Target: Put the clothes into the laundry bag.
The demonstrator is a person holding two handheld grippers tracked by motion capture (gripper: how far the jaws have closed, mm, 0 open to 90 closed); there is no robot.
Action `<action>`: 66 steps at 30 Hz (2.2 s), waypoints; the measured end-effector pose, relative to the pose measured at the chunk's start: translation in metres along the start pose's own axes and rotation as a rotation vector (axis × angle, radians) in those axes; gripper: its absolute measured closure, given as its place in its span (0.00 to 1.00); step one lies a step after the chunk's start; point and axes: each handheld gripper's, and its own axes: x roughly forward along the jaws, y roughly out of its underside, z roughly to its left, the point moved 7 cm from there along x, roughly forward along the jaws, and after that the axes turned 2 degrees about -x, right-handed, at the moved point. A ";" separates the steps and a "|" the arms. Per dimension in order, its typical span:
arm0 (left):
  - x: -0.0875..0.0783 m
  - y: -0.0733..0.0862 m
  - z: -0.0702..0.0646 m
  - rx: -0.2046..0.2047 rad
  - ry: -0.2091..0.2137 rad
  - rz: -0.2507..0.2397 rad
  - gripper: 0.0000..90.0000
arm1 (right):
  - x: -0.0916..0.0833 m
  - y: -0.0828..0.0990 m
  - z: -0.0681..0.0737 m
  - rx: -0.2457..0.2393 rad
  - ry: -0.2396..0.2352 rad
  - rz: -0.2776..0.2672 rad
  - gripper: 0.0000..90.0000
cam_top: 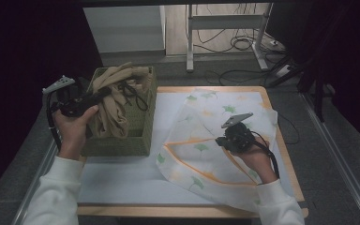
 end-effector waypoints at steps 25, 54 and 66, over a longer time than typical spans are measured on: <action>-0.010 0.008 -0.037 0.020 0.108 -0.019 0.89 | -0.001 0.000 0.000 -0.001 0.000 0.001 0.96; -0.015 0.025 -0.078 0.046 0.228 0.017 0.89 | -0.001 0.001 -0.001 0.014 0.001 0.002 0.96; -0.014 0.031 -0.094 0.063 0.264 0.033 0.89 | 0.000 0.001 -0.001 0.004 -0.001 0.003 0.96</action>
